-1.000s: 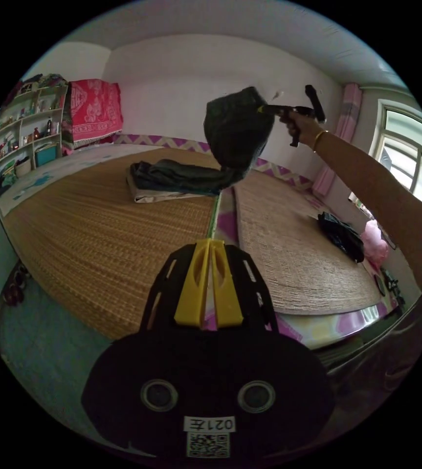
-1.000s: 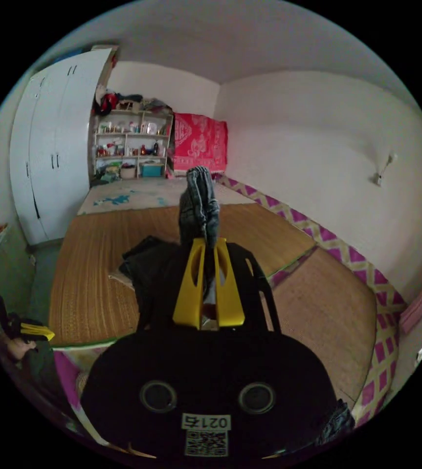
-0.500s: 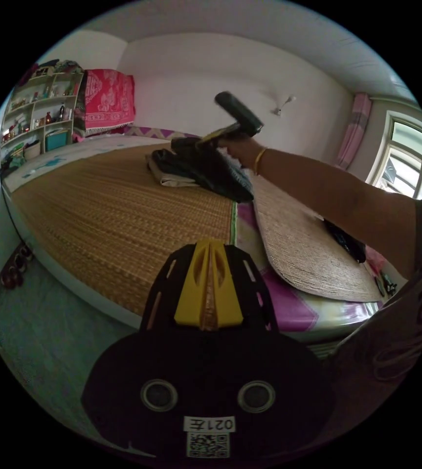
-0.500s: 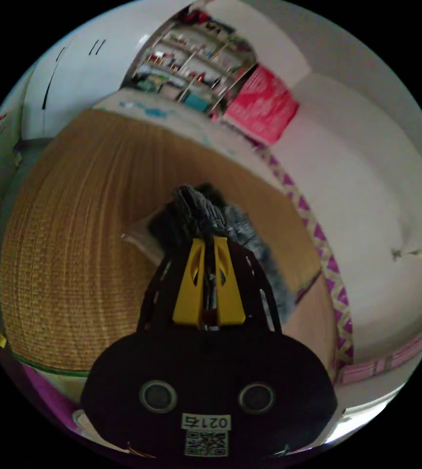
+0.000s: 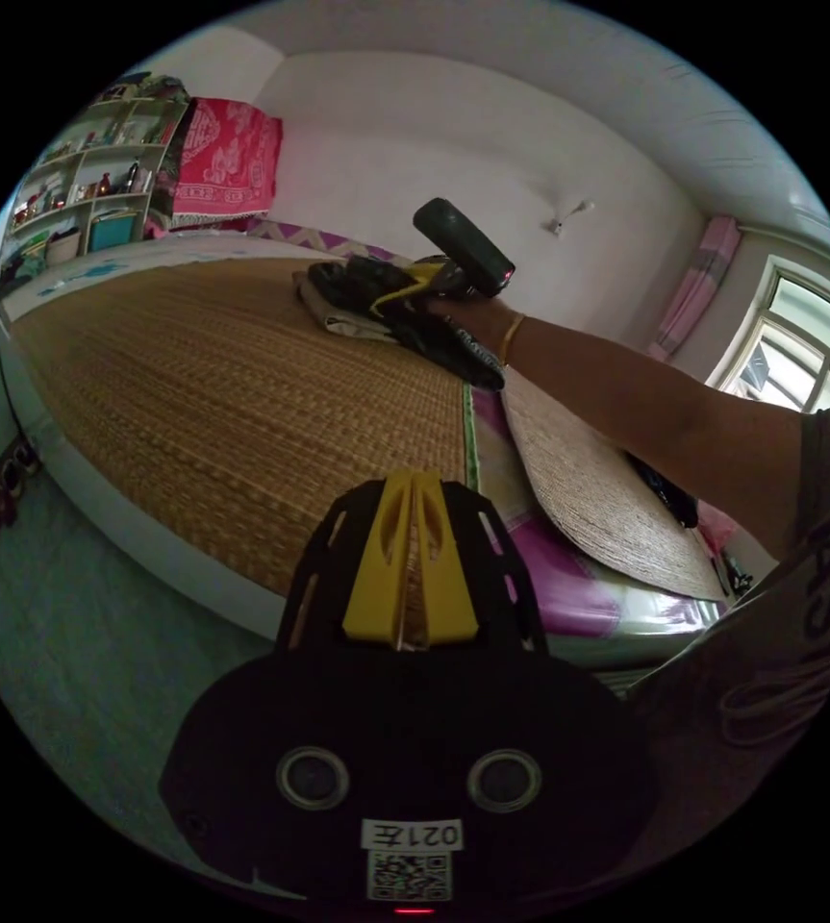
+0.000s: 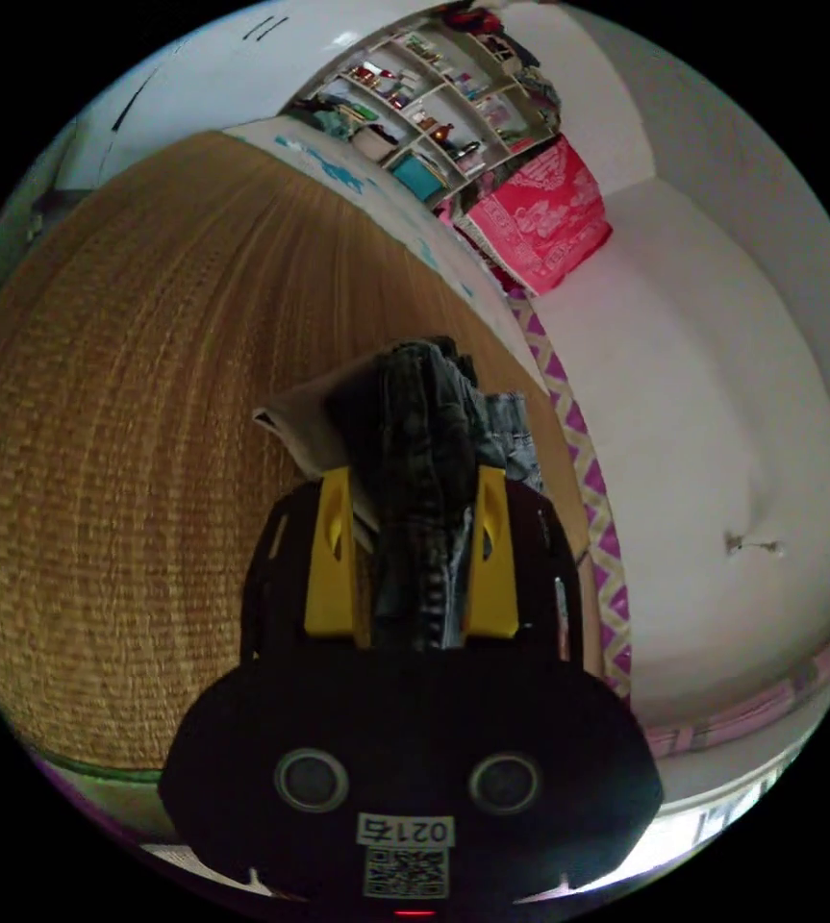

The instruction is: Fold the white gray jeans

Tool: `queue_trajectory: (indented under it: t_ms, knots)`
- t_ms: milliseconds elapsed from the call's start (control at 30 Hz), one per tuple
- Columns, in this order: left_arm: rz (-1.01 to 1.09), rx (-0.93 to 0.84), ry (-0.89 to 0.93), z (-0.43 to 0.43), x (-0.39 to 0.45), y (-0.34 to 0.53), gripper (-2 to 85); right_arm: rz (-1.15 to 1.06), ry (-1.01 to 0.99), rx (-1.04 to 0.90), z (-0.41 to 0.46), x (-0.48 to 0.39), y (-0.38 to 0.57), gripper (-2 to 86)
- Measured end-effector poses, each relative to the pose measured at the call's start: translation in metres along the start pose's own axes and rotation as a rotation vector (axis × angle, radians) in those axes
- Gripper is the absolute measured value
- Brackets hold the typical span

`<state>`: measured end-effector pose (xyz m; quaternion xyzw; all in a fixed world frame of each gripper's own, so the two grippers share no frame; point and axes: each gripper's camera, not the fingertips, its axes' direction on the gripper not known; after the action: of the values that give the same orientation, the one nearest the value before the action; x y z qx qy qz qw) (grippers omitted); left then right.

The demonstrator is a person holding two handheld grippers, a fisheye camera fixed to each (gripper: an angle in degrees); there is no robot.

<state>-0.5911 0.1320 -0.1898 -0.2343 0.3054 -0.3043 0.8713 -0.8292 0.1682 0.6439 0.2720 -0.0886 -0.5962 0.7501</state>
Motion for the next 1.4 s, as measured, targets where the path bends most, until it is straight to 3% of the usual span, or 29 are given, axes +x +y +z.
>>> queue_trajectory:
  t_ms: [100, 300, 500, 767, 933, 1067, 1200, 1400]
  knots:
    - [-0.003, 0.002, -0.007, -0.005, -0.003, 0.000, -0.9, 0.069, 0.131, -0.012, -0.002, 0.009, -0.007, 15.1]
    - [-0.027, -0.018, 0.011, -0.003, -0.011, 0.001, -0.9, 0.063, 0.128, -0.110, 0.013, 0.017, -0.019, 17.1]
    - [-0.033, -0.021, 0.017, 0.000, -0.011, -0.001, -0.9, 0.094, 0.044, -0.061, -0.015, 0.049, -0.016, 7.2]
    - [-0.045, -0.018, 0.024, 0.002, -0.008, -0.004, -0.9, 0.483, -0.286, 0.100, -0.110, 0.224, 0.049, 5.7]
    - [-0.008, -0.006, 0.036, 0.007, 0.011, -0.015, -1.0, 0.596, -0.280, 0.135, -0.185, 0.349, 0.130, 5.1]
    - [0.044, -0.013, 0.063, 0.019, 0.039, -0.024, -0.9, 0.510, -0.215, 0.123, -0.276, 0.415, 0.195, 5.0]
    - [0.086, -0.031, 0.128, 0.038, 0.075, -0.031, -0.9, 0.323, -0.209, 0.062, -0.354, 0.388, 0.228, 5.0]
    - [0.103, -0.083, 0.285, 0.085, 0.143, -0.033, -0.5, 0.046, -0.443, -0.145, -0.396, 0.192, 0.286, 5.3]
